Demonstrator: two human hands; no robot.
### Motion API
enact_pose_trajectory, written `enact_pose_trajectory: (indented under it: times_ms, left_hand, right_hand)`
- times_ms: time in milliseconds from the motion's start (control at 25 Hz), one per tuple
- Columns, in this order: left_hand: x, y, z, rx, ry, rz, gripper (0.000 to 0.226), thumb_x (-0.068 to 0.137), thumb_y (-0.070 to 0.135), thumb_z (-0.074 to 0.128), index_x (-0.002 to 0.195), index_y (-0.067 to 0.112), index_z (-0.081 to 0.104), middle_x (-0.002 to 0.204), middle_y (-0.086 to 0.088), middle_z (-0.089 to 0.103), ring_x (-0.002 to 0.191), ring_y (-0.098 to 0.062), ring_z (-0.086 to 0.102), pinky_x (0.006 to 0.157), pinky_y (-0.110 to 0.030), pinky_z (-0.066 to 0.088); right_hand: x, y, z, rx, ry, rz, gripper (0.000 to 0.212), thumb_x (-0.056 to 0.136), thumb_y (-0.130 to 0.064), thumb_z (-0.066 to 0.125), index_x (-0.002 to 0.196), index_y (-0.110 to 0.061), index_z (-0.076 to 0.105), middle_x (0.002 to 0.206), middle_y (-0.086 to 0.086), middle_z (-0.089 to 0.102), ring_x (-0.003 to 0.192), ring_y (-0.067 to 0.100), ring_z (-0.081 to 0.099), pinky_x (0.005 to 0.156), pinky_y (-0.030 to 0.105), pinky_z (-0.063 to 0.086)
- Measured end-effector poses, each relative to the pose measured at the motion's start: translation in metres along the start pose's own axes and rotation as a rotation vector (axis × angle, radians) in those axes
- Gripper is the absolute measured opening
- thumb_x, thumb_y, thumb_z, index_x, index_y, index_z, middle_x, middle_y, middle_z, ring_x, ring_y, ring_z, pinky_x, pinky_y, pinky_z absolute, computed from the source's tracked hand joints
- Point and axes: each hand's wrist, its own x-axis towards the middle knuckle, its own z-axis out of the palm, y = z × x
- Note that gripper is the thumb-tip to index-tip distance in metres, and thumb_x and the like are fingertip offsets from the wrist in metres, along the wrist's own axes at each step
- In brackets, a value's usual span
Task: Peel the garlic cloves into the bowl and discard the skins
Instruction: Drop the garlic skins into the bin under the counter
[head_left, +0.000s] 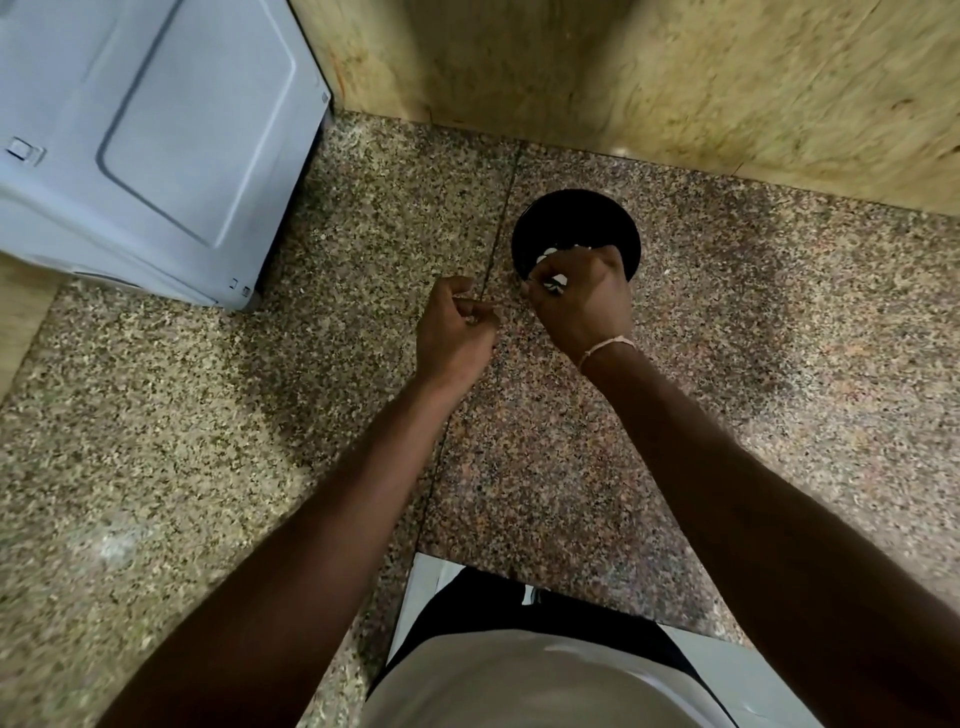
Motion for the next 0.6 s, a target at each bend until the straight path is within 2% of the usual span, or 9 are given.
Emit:
enact_pose_trajectory:
  times_ms: [160, 240, 360, 440, 520, 600]
  left_hand:
    - [-0.007, -0.008, -0.001, -0.013, -0.003, 0.002, 0.042, 0.092, 0.011, 0.075, 0.128, 0.021, 0.055, 0.106, 0.003, 0.074, 0.087, -0.014, 0.073, 0.062, -0.024, 0.052]
    - [-0.016, -0.015, -0.004, -0.014, -0.007, 0.002, 0.041, 0.093, 0.013, 0.076, 0.128, 0.022, 0.056, 0.108, 0.003, 0.073, 0.087, -0.012, 0.072, 0.062, -0.021, 0.054]
    - [-0.033, -0.024, -0.007, -0.008, -0.005, -0.022, 0.038, 0.093, 0.015, 0.076, 0.126, 0.023, 0.059, 0.109, 0.005, 0.072, 0.085, -0.013, 0.072, 0.061, -0.024, 0.054]
    - [-0.047, -0.029, -0.008, 0.006, 0.0, -0.013, 0.034, 0.094, 0.017, 0.075, 0.125, 0.022, 0.062, 0.109, 0.005, 0.072, 0.085, -0.014, 0.072, 0.061, -0.024, 0.055]
    - [-0.063, -0.033, -0.007, 0.013, 0.009, 0.026, 0.02, 0.097, 0.019, 0.073, 0.116, 0.021, 0.068, 0.103, 0.004, 0.074, 0.085, -0.016, 0.073, 0.063, -0.026, 0.055]
    - [-0.079, -0.036, -0.006, -0.024, -0.031, 0.052, 0.007, 0.1, 0.027, 0.07, 0.106, 0.024, 0.074, 0.089, -0.001, 0.076, 0.076, -0.026, 0.073, 0.06, -0.036, 0.056]
  right_hand:
    - [-0.026, 0.002, -0.01, 0.102, -0.01, 0.006, 0.009, 0.081, -0.025, 0.083, 0.085, -0.018, 0.08, 0.09, 0.003, 0.077, 0.099, 0.031, 0.063, 0.079, 0.04, 0.054]
    - [-0.048, 0.003, -0.013, 0.122, -0.018, -0.003, 0.01, 0.081, -0.026, 0.084, 0.086, -0.019, 0.08, 0.094, 0.0, 0.078, 0.1, 0.026, 0.064, 0.084, 0.04, 0.053]
    - [-0.075, 0.007, -0.015, 0.126, -0.012, -0.034, 0.009, 0.086, -0.031, 0.082, 0.089, -0.022, 0.08, 0.093, -0.007, 0.078, 0.093, 0.014, 0.062, 0.085, 0.037, 0.051]
    - [-0.086, 0.012, -0.015, 0.149, -0.049, -0.01, 0.015, 0.09, -0.037, 0.078, 0.092, -0.022, 0.081, 0.094, -0.008, 0.078, 0.092, 0.014, 0.063, 0.085, 0.04, 0.053]
    - [-0.096, 0.017, -0.017, 0.152, -0.081, -0.025, 0.019, 0.092, -0.039, 0.076, 0.09, -0.021, 0.08, 0.091, -0.008, 0.077, 0.087, 0.017, 0.066, 0.082, 0.044, 0.054]
    - [-0.105, 0.022, -0.023, 0.135, -0.124, -0.065, 0.02, 0.092, -0.039, 0.075, 0.088, -0.02, 0.078, 0.087, -0.009, 0.076, 0.085, 0.018, 0.066, 0.076, 0.042, 0.055]
